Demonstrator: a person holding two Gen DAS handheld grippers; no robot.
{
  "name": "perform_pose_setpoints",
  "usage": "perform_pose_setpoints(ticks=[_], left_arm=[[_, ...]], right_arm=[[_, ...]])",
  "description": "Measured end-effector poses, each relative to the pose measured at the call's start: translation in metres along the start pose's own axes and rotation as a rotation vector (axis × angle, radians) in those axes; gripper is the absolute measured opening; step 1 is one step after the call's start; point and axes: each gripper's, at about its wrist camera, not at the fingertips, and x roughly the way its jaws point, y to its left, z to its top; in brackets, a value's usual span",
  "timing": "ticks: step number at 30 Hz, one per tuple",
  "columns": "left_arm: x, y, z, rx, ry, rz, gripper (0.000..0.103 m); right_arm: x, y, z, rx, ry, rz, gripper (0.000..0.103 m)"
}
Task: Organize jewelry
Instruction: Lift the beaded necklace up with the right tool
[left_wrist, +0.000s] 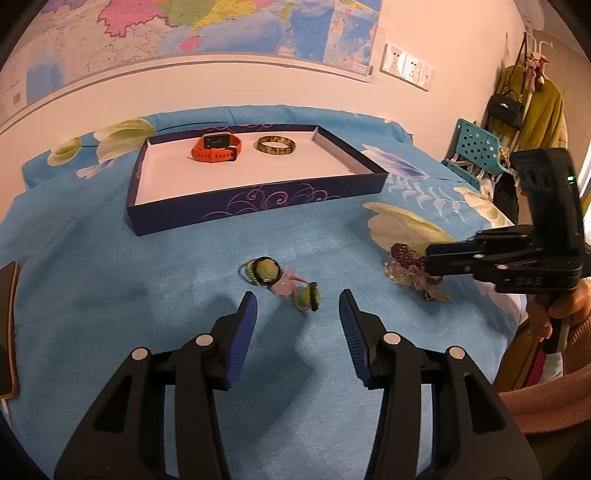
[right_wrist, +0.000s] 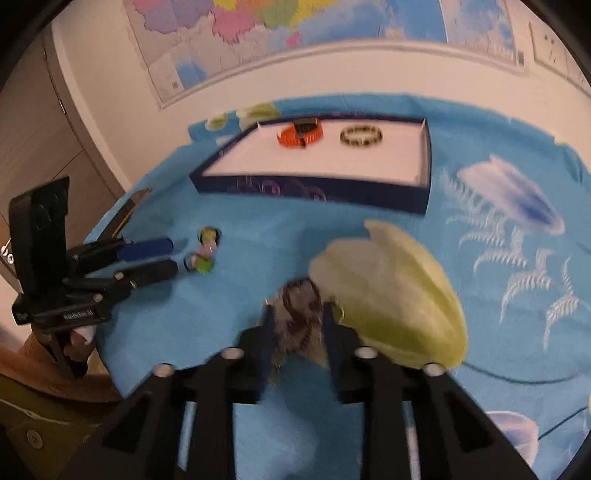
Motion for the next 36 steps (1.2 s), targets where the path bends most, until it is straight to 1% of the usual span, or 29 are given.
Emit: perform_pose_setpoints(ticks=[1, 3, 7, 10, 11, 14, 16, 19, 21, 22, 25, 27, 28, 29, 30, 33, 35, 36], left_arm=[[0.0, -0.002, 0.0, 0.006, -0.001, -0.003, 0.046], [-0.001, -0.007, 0.0, 0.018, -0.002, -0.011, 0.046], [0.0, -0.018, 0.001, 0.043, -0.001, -0.047, 0.046], [0.001, -0.028, 0.002, 0.063, 0.001, -0.081, 0.046], [0.002, -0.03, 0.003, 0.067, 0.002, -0.089, 0.046], [0.004, -0.039, 0.004, 0.083, 0.005, -0.128, 0.046], [0.005, -0.044, 0.005, 0.092, 0.006, -0.157, 0.047], [0.011, -0.053, 0.009, 0.106, 0.012, -0.195, 0.047], [0.017, -0.06, 0.011, 0.127, 0.01, -0.192, 0.047], [0.021, -0.063, 0.013, 0.136, 0.011, -0.189, 0.045], [0.033, -0.07, 0.018, 0.14, 0.031, -0.198, 0.037], [0.038, -0.072, 0.02, 0.142, 0.04, -0.195, 0.025], [0.041, -0.072, 0.021, 0.138, 0.047, -0.199, 0.023], [0.042, -0.071, 0.022, 0.135, 0.047, -0.204, 0.014], [0.043, -0.07, 0.024, 0.132, 0.045, -0.205, 0.01], [0.038, -0.065, 0.027, 0.116, 0.026, -0.214, 0.01], [0.029, -0.058, 0.031, 0.067, -0.004, -0.264, 0.009], [0.025, -0.055, 0.034, 0.053, -0.017, -0.271, 0.009]], right_arm=[[0.0, -0.001, 0.0, 0.004, 0.0, 0.009, 0.008], [-0.003, -0.002, 0.0, 0.009, -0.016, 0.014, 0.002], [-0.017, -0.005, 0.008, 0.051, -0.086, 0.075, 0.002], [-0.031, -0.005, 0.018, 0.072, -0.155, 0.113, 0.002], [-0.036, -0.005, 0.021, 0.081, -0.176, 0.137, 0.002], [-0.045, -0.002, 0.029, 0.078, -0.222, 0.16, 0.002], [-0.048, -0.001, 0.031, 0.084, -0.24, 0.188, 0.002], [-0.049, 0.006, 0.034, 0.07, -0.25, 0.203, 0.002], [-0.048, 0.007, 0.036, 0.069, -0.249, 0.208, 0.002], [-0.047, 0.008, 0.036, 0.07, -0.25, 0.21, 0.002], [-0.047, 0.009, 0.034, 0.073, -0.251, 0.221, 0.002], [-0.047, 0.008, 0.033, 0.074, -0.249, 0.222, 0.002], [-0.047, 0.008, 0.032, 0.076, -0.249, 0.224, 0.002], [-0.047, 0.007, 0.032, 0.081, -0.25, 0.23, 0.002], [-0.048, 0.006, 0.031, 0.085, -0.254, 0.228, 0.002], [-0.048, 0.0, 0.029, 0.098, -0.256, 0.22, 0.002], [-0.047, -0.004, 0.028, 0.101, -0.252, 0.21, 0.002], [-0.046, -0.007, 0.026, 0.109, -0.25, 0.206, 0.002]])
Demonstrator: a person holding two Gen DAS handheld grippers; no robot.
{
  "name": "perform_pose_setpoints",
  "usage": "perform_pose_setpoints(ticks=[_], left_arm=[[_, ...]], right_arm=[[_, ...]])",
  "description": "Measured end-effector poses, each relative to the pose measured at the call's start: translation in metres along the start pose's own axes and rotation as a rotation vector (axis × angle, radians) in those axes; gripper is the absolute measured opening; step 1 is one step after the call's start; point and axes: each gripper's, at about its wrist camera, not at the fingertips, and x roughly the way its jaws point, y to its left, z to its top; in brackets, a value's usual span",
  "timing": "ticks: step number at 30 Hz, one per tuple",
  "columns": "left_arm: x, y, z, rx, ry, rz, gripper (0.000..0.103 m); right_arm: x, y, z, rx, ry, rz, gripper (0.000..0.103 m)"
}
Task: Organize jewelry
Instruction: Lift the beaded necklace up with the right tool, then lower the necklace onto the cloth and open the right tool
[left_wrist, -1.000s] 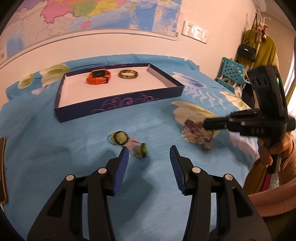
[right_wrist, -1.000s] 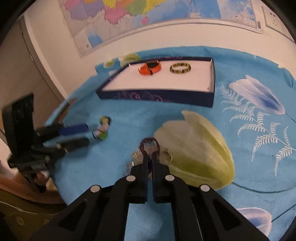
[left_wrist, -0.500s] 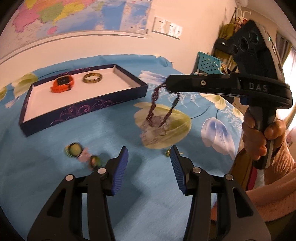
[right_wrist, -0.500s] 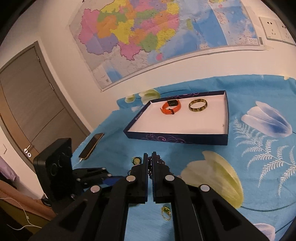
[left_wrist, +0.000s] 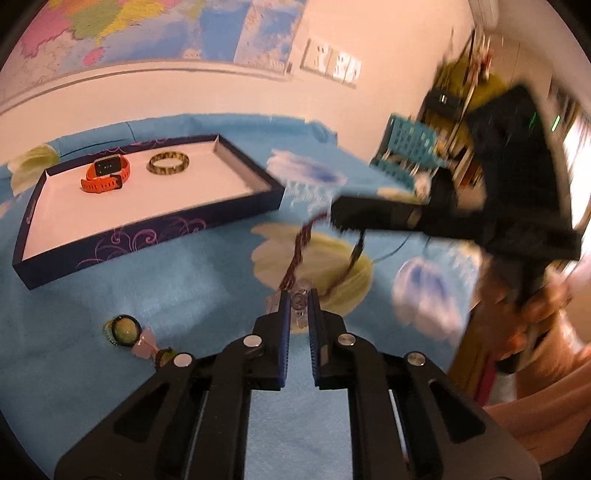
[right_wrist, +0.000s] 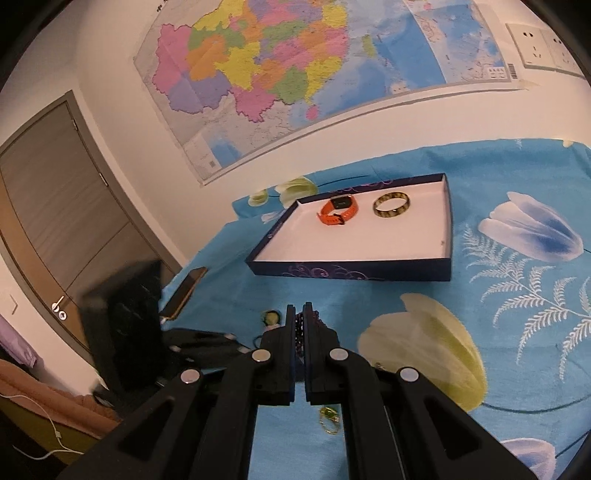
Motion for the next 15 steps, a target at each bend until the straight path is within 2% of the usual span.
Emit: perform_pose_setpoints(ticks=[2, 9, 15], left_arm=[[-0.007, 0.003, 0.005, -0.017, -0.021, -0.001, 0.009], [-0.03, 0.014, 0.018, -0.09, -0.091, -0.079, 0.009], [-0.036, 0.026, 0.015, -0.165, -0.117, -0.103, 0.009]], right_arm=[[0.001, -0.006, -0.003, 0.015, 0.006, -0.007, 0.002], [0.012, -0.018, -0.013, 0.03, 0.042, -0.04, 0.002], [0.023, -0.022, -0.02, -0.015, 0.088, -0.143, 0.002]])
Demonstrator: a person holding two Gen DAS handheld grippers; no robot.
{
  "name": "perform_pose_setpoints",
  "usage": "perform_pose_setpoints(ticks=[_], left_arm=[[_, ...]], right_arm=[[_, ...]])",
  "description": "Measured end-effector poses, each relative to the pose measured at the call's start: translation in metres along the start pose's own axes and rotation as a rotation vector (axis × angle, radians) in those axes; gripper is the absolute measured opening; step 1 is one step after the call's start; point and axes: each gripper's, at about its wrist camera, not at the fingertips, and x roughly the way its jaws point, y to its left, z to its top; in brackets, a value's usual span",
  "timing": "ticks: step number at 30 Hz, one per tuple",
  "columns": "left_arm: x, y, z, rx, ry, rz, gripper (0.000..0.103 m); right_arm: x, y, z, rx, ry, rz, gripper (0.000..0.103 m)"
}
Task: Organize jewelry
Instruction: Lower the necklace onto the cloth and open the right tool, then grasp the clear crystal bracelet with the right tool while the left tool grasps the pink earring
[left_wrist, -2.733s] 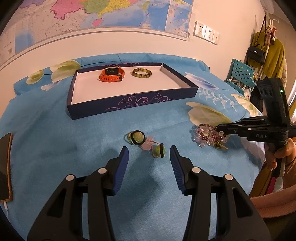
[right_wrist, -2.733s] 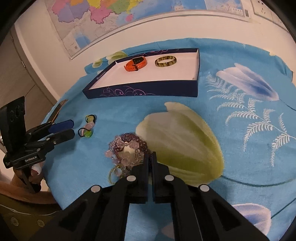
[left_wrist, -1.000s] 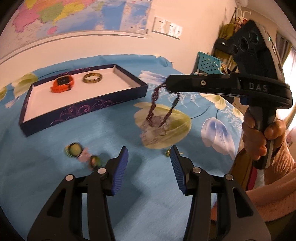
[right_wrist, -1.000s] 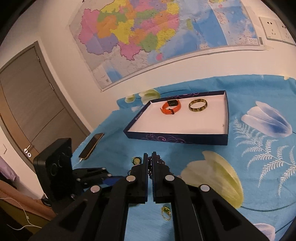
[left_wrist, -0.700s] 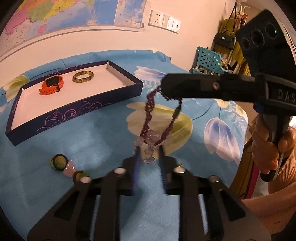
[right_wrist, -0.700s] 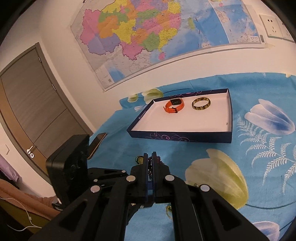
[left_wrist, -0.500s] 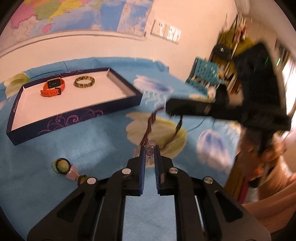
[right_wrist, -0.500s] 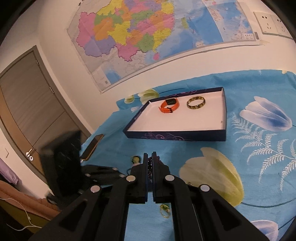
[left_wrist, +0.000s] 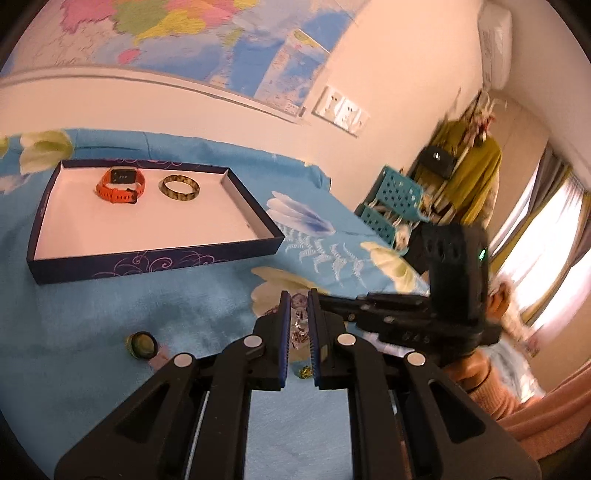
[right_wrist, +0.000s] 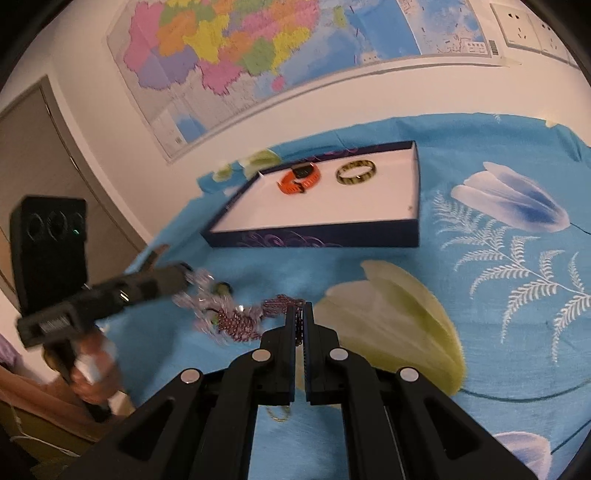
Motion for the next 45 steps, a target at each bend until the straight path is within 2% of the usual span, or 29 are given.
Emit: perform_pose_setpoints(ticks=[3, 8, 11, 12, 13, 16, 17, 18, 20, 24, 28, 31, 33, 35, 37, 39, 40, 45], left_arm=[[-0.006, 0.004, 0.001, -0.01, -0.017, -0.003, 0.009], [0.004, 0.002, -0.01, 0.019, 0.055, 0.014, 0.009], [0.015, 0.003, -0.022, 0.031, 0.105, 0.036, 0.01], [0.02, 0.003, -0.027, 0.031, 0.133, 0.033, 0.01], [0.023, 0.003, -0.03, 0.03, 0.149, 0.033, 0.01], [0.029, 0.001, -0.041, 0.053, 0.184, 0.057, 0.011], [0.027, 0.001, -0.043, 0.061, 0.183, 0.063, 0.014], [0.025, 0.001, -0.044, 0.065, 0.184, 0.064, 0.023], [0.017, 0.004, -0.047, 0.076, 0.166, 0.106, 0.028], [0.003, 0.013, -0.049, 0.08, 0.143, 0.211, 0.028], [-0.009, 0.023, -0.043, 0.091, 0.112, 0.302, 0.031], [-0.004, 0.032, -0.038, 0.103, 0.126, 0.366, 0.031], [-0.001, 0.035, -0.037, 0.103, 0.139, 0.374, 0.031], [-0.001, 0.036, -0.038, 0.103, 0.149, 0.343, 0.031], [-0.001, 0.032, -0.04, 0.125, 0.15, 0.324, 0.028], [0.004, 0.026, -0.043, 0.149, 0.161, 0.322, 0.009], [0.006, 0.023, -0.044, 0.165, 0.169, 0.317, 0.006], [0.005, 0.002, -0.056, 0.255, 0.17, 0.266, 0.004]], right_arm=[[0.003, -0.007, -0.002, 0.021, 0.009, -0.025, 0.002], [0.004, -0.011, -0.002, 0.021, 0.023, -0.057, 0.003], [0.007, -0.01, -0.002, 0.017, 0.031, -0.088, 0.013], [0.006, -0.009, -0.002, 0.015, 0.026, -0.093, 0.022], [0.004, -0.007, -0.002, 0.008, 0.019, -0.097, 0.027], [0.0, 0.005, -0.001, -0.033, 0.005, -0.069, 0.029], [0.0, 0.012, -0.001, -0.06, 0.009, -0.047, 0.029], [0.0, 0.018, -0.002, -0.081, 0.018, -0.028, 0.029], [0.005, 0.03, -0.005, -0.127, 0.047, 0.005, 0.031], [0.018, 0.043, -0.012, -0.165, 0.095, 0.017, 0.039], [0.024, 0.044, -0.015, -0.152, 0.106, 0.039, 0.039], [0.025, 0.049, -0.016, -0.158, 0.108, 0.044, 0.039], [0.025, 0.051, -0.016, -0.159, 0.103, 0.049, 0.039], [0.023, 0.053, -0.014, -0.164, 0.086, 0.045, 0.039], [0.022, 0.053, -0.012, -0.165, 0.076, 0.053, 0.039], [0.023, 0.053, -0.011, -0.164, 0.075, 0.057, 0.039], [0.023, 0.053, -0.01, -0.165, 0.075, 0.056, 0.039], [0.027, 0.05, -0.011, -0.153, 0.086, 0.06, 0.039]])
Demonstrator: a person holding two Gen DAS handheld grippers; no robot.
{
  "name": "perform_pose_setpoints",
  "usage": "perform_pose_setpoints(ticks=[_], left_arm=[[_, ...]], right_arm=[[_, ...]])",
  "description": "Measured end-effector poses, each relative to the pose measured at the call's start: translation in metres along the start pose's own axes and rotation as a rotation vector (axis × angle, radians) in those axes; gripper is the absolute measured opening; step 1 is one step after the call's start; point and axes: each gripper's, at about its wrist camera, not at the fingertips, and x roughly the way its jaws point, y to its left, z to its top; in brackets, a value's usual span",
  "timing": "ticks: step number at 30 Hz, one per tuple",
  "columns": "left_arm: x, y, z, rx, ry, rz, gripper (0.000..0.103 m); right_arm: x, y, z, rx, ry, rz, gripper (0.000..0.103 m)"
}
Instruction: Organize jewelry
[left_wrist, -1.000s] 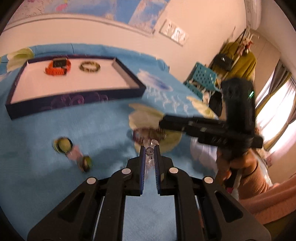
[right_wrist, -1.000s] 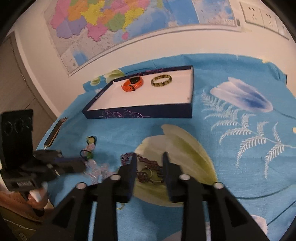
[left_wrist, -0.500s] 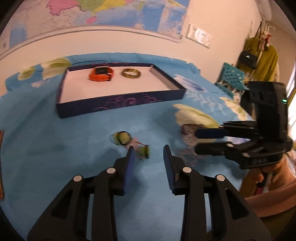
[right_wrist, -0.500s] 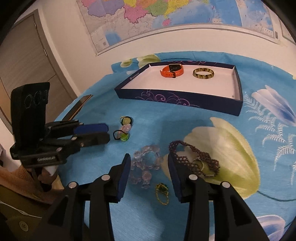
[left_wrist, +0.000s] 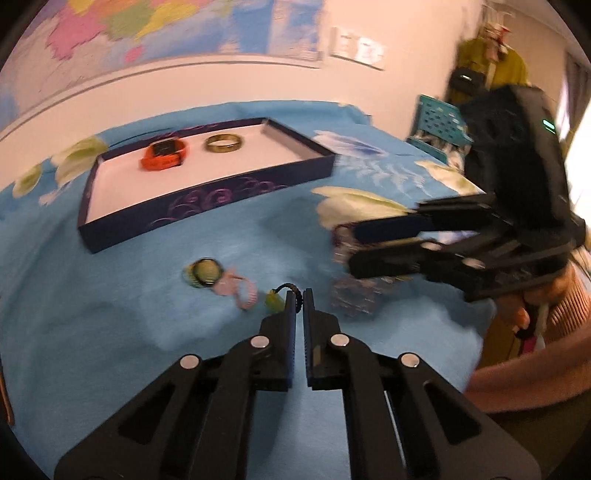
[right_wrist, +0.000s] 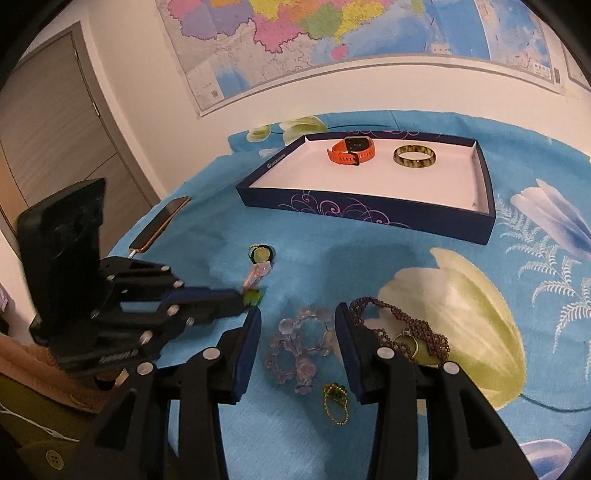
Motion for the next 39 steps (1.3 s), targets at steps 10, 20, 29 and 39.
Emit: perform_pose_setpoints(ticks=[10, 20, 29, 39], left_arm=[[-0.004, 0.029, 0.009, -0.123, -0.02, 0.062, 0.018], [0.021, 0.027, 0.014, -0.084, 0.055, 0.107, 0.027], [0.025, 0.041, 0.013, -0.167, 0.077, 0.069, 0.004], [-0.003, 0.044, 0.024, -0.19, -0.012, 0.027, 0.004]], right_arm=[[0.005, -0.004, -0.005, 0.015, 0.027, -0.022, 0.04], [0.015, -0.002, -0.007, 0.011, 0.044, -0.033, 0.039], [0.013, 0.0, -0.005, 0.001, 0.03, -0.03, 0.013], [-0.013, -0.002, 0.012, 0.023, -0.049, 0.019, 0.01]])
